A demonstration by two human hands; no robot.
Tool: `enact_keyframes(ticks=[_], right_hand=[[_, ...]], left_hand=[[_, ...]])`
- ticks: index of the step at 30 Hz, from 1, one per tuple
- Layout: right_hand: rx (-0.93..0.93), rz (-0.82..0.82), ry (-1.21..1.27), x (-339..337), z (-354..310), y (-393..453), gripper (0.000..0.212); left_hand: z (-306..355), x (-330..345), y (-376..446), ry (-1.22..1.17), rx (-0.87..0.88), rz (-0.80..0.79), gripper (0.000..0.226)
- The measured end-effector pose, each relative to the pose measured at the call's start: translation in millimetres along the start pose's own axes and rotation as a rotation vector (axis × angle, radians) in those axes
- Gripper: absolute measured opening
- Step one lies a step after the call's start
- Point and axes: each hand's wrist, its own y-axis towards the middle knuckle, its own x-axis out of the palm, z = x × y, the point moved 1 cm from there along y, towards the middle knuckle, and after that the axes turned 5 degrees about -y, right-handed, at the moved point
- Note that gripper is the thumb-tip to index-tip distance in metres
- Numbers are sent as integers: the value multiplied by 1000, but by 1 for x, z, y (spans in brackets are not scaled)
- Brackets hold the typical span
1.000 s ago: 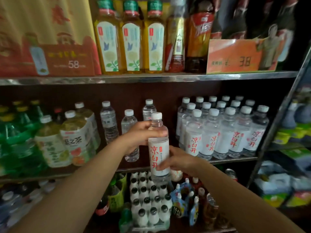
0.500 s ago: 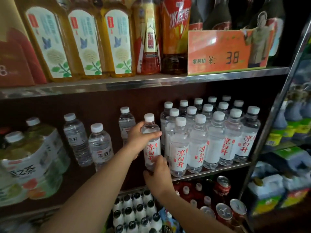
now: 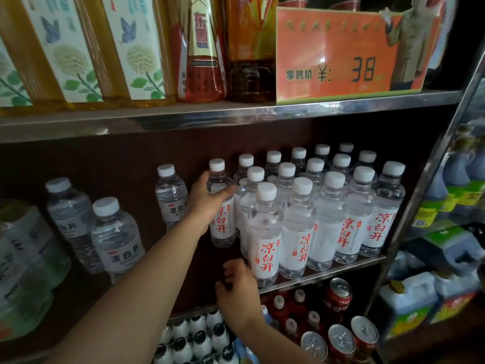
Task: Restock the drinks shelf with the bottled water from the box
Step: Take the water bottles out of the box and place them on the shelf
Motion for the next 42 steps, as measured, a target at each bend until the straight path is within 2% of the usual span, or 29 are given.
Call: enact_keyframes(ticks=[5,11,14,16,18,21,26,28,33,36,39,42], right_hand=[[-21,-14,-8,2,-2,-3,29],[-44,-48,-16,0,-8,-10,33],[-28,-54,-13,-2,-10,-13,32],[-7,-58,-3,-5,-15,-13,34],[13,-57,5,-9,-21,-11,39],[49,-73,12,-15,-31,-10,44],[35,-125,-60,-21,-49,-20,50],[15,-143,-111,-21,-59,-28,50],[-24,-192,-201,-17,-91,-57,42],[-82,-201,-255,-14,-116,-88,34],[-185,-250,-298,0,-146,-124,27],[-257,-358,-309,29,-182,-162,32]], left_hand=[[-11,1,8,88,-26,47,59],[10,5,5,293,-100,70,53],[17,7,3,273,-165,51,79],[10,6,9,216,-201,36,88],[24,2,-4,176,-249,33,86],[48,-4,-28,103,-261,42,59],[56,-23,-62,36,-324,22,66],[59,-39,-80,7,-365,-26,70],[80,-103,-141,73,-381,-57,38],[83,-160,-187,170,-382,-70,37],[80,-227,-242,320,-333,4,38],[74,-297,-304,408,-416,34,37]])
